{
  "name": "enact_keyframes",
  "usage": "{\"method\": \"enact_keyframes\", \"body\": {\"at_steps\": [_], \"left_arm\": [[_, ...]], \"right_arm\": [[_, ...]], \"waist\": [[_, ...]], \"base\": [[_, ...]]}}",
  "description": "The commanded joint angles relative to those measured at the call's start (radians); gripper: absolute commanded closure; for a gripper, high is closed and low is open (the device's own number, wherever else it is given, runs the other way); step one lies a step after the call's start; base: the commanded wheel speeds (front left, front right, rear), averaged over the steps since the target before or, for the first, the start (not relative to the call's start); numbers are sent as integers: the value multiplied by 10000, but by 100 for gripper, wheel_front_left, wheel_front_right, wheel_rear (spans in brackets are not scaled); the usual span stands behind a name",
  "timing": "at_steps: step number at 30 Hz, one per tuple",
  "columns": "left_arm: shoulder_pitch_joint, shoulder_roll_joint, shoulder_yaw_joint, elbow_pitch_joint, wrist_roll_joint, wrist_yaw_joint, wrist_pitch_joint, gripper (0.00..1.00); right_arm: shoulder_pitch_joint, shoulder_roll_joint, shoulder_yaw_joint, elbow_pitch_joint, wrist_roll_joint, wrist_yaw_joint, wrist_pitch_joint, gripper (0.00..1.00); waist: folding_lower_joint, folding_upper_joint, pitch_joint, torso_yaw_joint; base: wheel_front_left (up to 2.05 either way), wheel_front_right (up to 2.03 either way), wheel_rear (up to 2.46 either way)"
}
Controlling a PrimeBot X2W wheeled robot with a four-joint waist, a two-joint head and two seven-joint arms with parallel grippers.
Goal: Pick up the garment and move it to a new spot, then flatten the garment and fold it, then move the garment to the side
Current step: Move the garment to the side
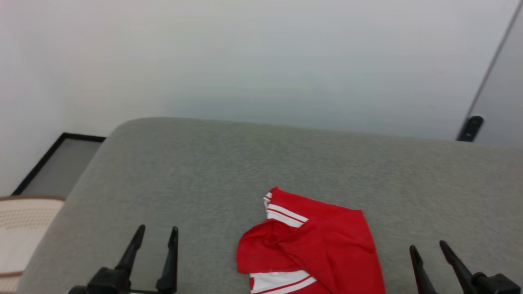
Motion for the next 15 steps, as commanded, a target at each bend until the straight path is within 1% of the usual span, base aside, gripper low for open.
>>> {"method": "enact_keyframes", "body": {"at_steps": [1,8,12,15], "left_arm": [[-146,124,35,6,17,-20,-15,0],[-164,228,147,-100,65,-21,-15,0],[-31,231,107,-169,13,-21,-15,0],[59,201,66,-174,3,-21,-15,0]], "right_arm": [[-68,-93,140,134,42,-18,-35,0],[-498,-415,726,991,340,-18,-36,0],[-756,-598,942,1707,627,-18,-36,0],[-1036,-760,1038,2348,867,-18,306,0]], "waist": [[0,0,-28,600],[0,0,-45,1546],[0,0,-52,1928],[0,0,-41,2122]], "base": [[0,0,0],[0,0,0],[0,0,0],[0,0,0]]}}
